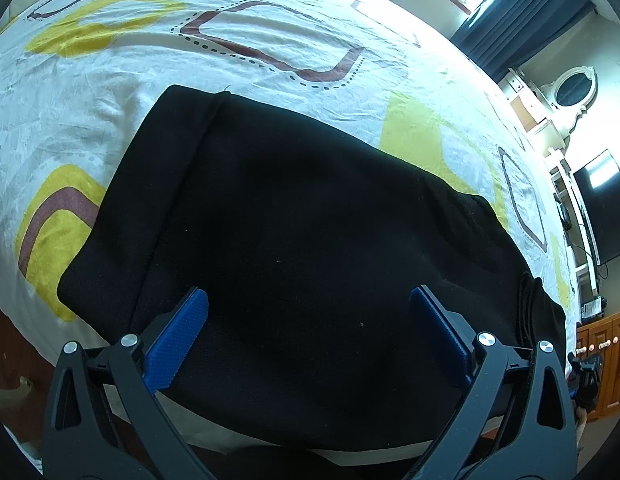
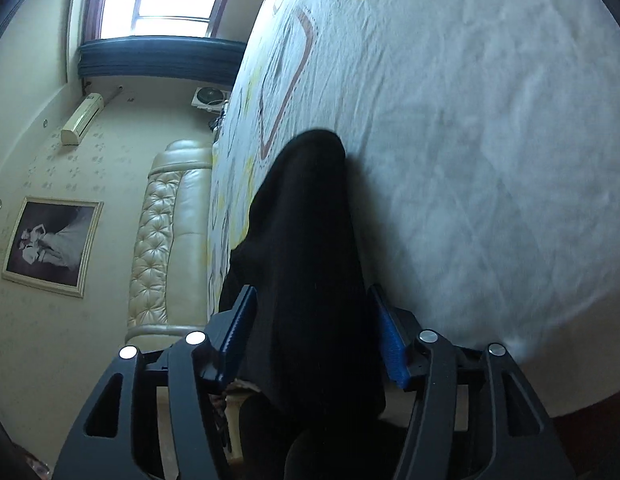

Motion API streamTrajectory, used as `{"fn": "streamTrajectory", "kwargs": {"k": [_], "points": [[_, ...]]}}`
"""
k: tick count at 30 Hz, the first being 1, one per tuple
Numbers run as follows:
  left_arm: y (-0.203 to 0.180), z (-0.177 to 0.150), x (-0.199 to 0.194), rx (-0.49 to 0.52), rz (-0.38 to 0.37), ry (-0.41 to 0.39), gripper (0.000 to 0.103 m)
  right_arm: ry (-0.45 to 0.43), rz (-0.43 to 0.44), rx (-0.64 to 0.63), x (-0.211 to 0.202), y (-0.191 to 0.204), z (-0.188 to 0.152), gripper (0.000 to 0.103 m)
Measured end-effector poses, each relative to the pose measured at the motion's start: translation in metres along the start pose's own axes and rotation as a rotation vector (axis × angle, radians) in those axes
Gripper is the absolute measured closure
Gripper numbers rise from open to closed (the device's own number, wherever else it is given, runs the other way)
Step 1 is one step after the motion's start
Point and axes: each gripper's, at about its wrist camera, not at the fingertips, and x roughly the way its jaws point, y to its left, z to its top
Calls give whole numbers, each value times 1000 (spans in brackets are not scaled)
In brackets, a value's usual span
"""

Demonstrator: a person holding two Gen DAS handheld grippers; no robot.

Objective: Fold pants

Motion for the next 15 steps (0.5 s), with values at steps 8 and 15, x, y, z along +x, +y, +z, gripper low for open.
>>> {"fn": "streamTrajectory", "kwargs": {"k": [8,15], "points": [[-1,-1,4,39,4,13,3,16,-144,-42,2,2,-18,73],[-10,-2,-3,195,7,61,3,-181,-422,-186,-27,69,-27,39]]}}
